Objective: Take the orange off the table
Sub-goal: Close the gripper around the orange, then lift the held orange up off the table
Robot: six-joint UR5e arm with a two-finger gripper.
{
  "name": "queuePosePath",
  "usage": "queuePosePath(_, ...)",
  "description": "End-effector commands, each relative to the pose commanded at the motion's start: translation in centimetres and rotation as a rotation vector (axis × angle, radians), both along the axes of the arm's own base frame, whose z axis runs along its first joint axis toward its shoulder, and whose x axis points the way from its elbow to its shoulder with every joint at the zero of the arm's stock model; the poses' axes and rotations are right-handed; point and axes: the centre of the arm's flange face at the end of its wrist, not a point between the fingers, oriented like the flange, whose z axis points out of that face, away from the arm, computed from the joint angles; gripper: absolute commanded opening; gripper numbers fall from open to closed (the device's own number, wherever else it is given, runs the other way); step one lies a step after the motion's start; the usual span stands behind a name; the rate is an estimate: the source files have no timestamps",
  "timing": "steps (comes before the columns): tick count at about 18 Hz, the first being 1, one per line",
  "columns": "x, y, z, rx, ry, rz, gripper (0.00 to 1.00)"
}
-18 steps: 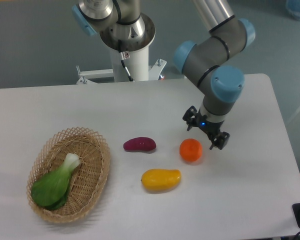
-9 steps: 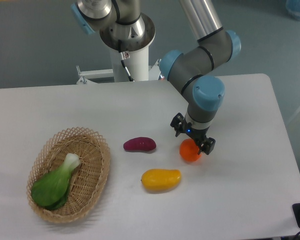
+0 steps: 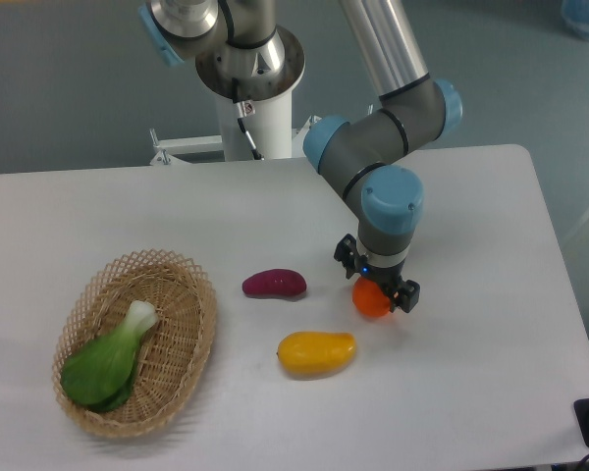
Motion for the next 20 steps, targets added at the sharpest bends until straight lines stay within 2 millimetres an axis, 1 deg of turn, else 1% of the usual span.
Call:
queuePosePath(1, -0.1, 0.0, 0.1, -0.002, 0.013, 0.0, 0.93)
queuePosePath(3, -0.2, 0.0, 0.3, 0.0, 0.017, -0.001, 0.68)
queuePosePath(5, -0.5, 0.1, 1.2, 0.01, 0.031, -0.004, 0.53)
queuePosePath(7, -0.9, 0.3, 2.4, 0.023, 0.049, -0.01, 0.52)
queuePosePath(10, -2.2, 0.5, 4.9, 0.054, 0.084, 0.0, 0.52)
queuePosePath(12, -3.2, 0.1, 6.0, 0.073, 0.097, 0.014, 0.52)
queuePosePath(14, -4.1, 0.4, 7.4, 0.091, 0.113, 0.018, 0.52)
queuePosePath(15, -4.8, 0.8, 8.4, 0.102, 0.13, 0.02, 0.48)
queuePosePath(16, -5.3, 0.9, 9.0, 0.113, 0.139, 0.02, 0.48)
queuePosePath(17, -5.9, 0.7, 9.4, 0.127, 0.138, 0.029, 0.48)
queuePosePath(20, -6.8, 1.0, 10.6, 0.14, 0.128, 0.031, 0.48)
